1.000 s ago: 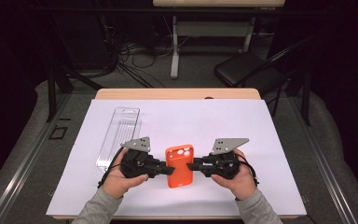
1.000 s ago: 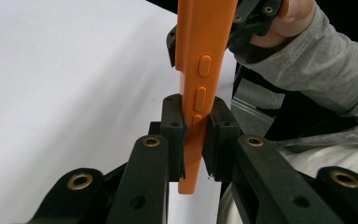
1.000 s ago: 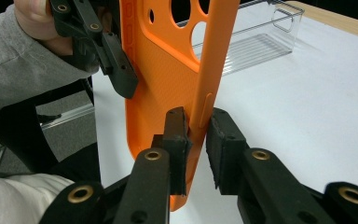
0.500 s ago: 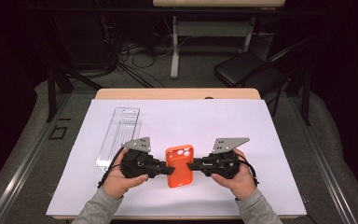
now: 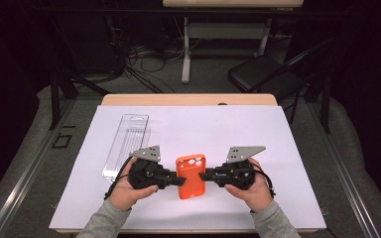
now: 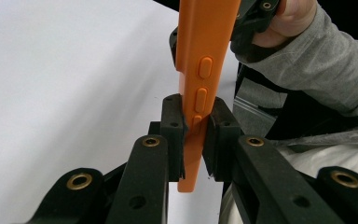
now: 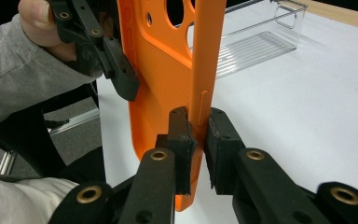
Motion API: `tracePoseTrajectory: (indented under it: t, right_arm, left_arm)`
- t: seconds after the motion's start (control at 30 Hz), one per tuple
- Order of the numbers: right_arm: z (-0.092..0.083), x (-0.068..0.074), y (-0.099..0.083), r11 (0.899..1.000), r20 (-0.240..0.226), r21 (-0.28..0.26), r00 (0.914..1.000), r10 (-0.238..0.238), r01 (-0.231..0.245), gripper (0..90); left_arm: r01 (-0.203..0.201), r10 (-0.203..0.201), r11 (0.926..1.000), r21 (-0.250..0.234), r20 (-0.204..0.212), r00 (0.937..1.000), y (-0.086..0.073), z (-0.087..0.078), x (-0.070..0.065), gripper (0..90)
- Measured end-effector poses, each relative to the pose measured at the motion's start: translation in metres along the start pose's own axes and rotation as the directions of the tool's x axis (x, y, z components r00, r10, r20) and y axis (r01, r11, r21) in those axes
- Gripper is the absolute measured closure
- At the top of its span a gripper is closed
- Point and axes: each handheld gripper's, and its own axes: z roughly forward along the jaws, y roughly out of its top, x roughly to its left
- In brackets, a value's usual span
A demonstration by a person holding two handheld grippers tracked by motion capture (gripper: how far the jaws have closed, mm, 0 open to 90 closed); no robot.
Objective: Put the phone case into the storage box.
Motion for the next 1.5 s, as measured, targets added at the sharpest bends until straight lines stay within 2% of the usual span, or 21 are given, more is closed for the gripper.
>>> tracePoseTrajectory:
  t: [0.8,1.13,1.5]
  right_arm:
    - [-0.0004,-0.001,-0.0005,1.0,-0.009,-0.004,0.9999,0.015,-0.015,81.7]
    - [0.0009,-0.0005,-0.0006,1.0,-0.007,0.005,0.9999,0.01,-0.01,81.8]
    - [0.0012,-0.0015,-0.0018,1.0,0.003,0.007,0.9997,0.025,-0.025,82.0]
  left_arm:
    - [0.008,-0.008,0.9999,-0.011,-0.001,1.0,-0.0001,-0.0003,0.0002,78.8]
    - [0.009,-0.009,0.9995,-0.031,0.001,1.0,0.0003,-0.0018,-0.0001,76.7]
    - [0.01,-0.01,0.999,-0.043,-0.009,0.9999,0.0004,-0.0024,0.0003,72.5]
